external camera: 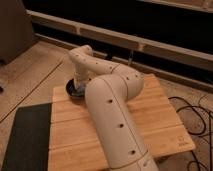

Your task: Place the white sponge in the ceramic bowl

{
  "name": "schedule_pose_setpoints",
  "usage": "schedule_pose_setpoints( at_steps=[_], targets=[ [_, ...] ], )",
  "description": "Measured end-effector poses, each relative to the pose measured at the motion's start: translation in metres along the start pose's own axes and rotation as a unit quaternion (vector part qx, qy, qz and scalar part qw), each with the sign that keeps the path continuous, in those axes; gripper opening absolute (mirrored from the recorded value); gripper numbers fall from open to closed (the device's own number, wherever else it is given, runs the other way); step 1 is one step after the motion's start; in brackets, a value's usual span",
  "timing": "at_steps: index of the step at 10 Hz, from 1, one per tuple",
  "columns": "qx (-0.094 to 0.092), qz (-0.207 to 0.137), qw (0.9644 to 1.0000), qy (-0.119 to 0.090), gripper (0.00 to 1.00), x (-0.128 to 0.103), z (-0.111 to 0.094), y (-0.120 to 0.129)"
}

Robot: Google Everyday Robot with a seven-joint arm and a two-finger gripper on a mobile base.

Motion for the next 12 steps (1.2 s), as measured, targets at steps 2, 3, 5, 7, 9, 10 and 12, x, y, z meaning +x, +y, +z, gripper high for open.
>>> schedule_pose_setpoints(
  at_steps=[2,3,5,7,9,10,12],
  targets=[
    [-0.007,0.009,0.9999,-0.004,0.69,-0.003,-0.002,-0.008],
    [-0.009,0.01,0.9999,-0.003,0.7,-0.003,-0.002,-0.01],
    [-0.013,0.014,0.9998,-0.003,0.7,-0.003,-0.002,-0.015],
    [-0.021,0.017,0.9996,-0.008,0.7,-0.005,-0.006,-0.017],
    [-0.045,0.013,0.9982,-0.039,0.7,-0.016,-0.029,-0.007],
    [-0.06,-0.001,0.9959,-0.068,0.7,-0.023,-0.055,0.004],
    [-0.069,-0.012,0.9937,-0.087,0.7,-0.027,-0.073,0.012]
  ],
)
